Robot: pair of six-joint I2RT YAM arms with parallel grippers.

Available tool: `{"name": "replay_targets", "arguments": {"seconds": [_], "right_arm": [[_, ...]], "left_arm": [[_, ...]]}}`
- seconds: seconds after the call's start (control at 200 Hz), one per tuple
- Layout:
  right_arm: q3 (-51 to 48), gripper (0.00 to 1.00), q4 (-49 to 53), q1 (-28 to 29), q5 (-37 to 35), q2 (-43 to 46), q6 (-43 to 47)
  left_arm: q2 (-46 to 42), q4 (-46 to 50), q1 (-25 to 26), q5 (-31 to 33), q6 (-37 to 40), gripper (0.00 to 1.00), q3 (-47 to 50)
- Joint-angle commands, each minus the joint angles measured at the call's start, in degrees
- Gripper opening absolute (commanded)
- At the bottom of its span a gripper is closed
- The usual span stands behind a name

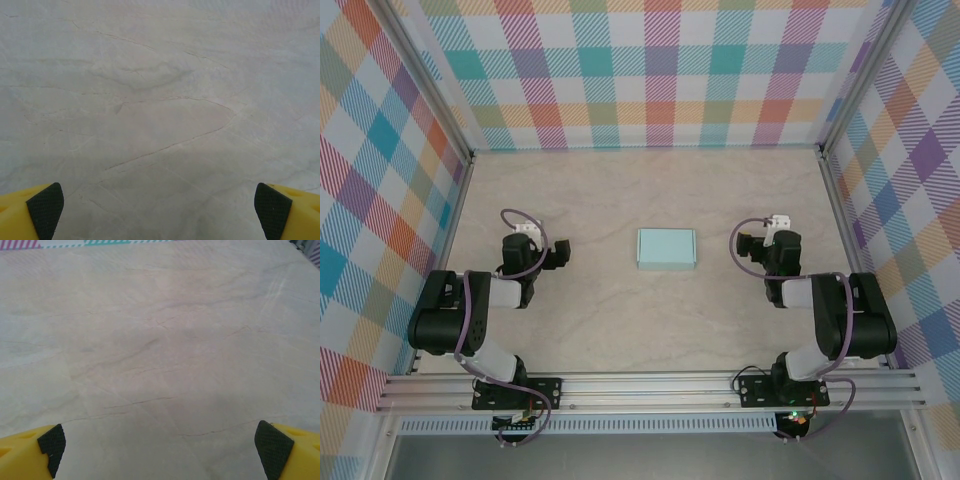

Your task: Fold the paper box

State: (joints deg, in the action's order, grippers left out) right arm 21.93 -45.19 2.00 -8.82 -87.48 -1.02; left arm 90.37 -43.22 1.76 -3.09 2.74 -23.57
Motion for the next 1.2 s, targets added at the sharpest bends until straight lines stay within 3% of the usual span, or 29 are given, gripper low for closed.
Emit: {"name": "replay_targets", "arguments": {"seconds": [0.0,0.345,0.835,1.195], "right_arm": [[-0.45,1.00,-5.94,-0.33,1.82,-0.27,-1.01],[0.48,1.00,-3.24,-0.70,0.39,0.20,-2.17],[2.06,1.00,-0.59,-0.85,7.69,-0.14,0.57],[1.98,1.00,-0.71,-1.29,8.42,-0.14,0.40]], "left_arm": [[-0.19,-2.91,-0.35,0.10,-0.76,1.00,-0.87],[-0.47,-3.02,0.35,1.60,-0.48,1.00,-0.62],[-0.48,-2.69,1.05,3.40,-0.39,1.00,-0.77],[-0.51,-2.57,1.14,4.15,-0.63,1.00,-0.86]]}}
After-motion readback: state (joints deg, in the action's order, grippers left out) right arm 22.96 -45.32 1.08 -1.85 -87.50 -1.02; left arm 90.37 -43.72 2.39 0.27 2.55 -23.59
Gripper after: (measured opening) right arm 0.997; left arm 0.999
